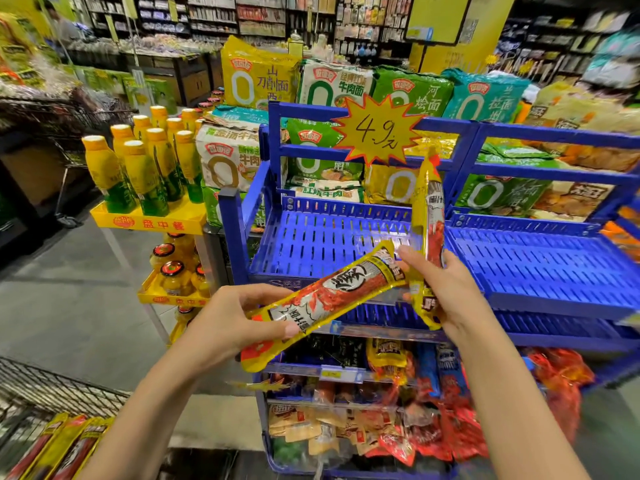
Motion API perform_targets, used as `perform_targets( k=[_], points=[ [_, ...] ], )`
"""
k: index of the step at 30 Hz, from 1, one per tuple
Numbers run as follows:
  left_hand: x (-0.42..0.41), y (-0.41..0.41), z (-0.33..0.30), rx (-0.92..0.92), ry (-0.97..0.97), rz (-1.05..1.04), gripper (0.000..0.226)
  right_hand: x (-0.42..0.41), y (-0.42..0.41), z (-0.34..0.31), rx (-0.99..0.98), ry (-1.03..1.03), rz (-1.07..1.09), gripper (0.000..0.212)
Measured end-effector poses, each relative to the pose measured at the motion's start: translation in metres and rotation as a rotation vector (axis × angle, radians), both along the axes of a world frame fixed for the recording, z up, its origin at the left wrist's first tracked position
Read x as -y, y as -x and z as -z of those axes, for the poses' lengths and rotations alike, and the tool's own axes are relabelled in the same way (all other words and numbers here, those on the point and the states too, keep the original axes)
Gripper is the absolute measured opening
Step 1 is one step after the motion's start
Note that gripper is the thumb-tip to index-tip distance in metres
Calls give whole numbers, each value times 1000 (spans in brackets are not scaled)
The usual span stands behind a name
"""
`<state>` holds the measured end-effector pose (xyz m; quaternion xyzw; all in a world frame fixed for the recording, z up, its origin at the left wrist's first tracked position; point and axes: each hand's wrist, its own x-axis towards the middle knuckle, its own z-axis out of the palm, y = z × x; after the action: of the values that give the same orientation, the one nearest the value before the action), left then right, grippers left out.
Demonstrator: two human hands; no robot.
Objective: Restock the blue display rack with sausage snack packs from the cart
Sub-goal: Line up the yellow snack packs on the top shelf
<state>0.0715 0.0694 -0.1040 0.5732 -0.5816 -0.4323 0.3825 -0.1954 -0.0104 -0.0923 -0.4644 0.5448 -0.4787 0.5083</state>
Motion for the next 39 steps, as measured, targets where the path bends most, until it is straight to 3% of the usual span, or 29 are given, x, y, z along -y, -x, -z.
perform_targets(
  k=[4,9,12,15,18,19,23,28,31,39],
  points=[
    [2,-3,-4,106,9,71,49,-3,11,5,-12,-119,-88,98],
    [11,-4,-6,193,54,87,57,-8,16,15,0,-139,-101,43],
    [14,-3,-6,192,86,35,64,-13,19,18,42,-125,-39,45],
    [12,-1,0,-16,88,-77,70,-16,21,20,89,-119,42,55],
    [9,6,9,-205,79,-253,80,-20,18,24,129,-100,125,101],
    [7,10,11,-240,76,-316,81,-20,18,26,145,-92,146,108],
    [-5,32,27,-377,26,-521,85,-26,16,27,215,-62,211,52],
    [-14,83,30,-520,-114,-310,43,-36,0,29,281,-85,267,46],
    [-2,106,25,-576,-79,-257,24,-45,-18,30,279,-89,238,45],
    [18,110,26,-731,-37,-393,38,-52,-30,29,241,-74,190,43]
  ],
)
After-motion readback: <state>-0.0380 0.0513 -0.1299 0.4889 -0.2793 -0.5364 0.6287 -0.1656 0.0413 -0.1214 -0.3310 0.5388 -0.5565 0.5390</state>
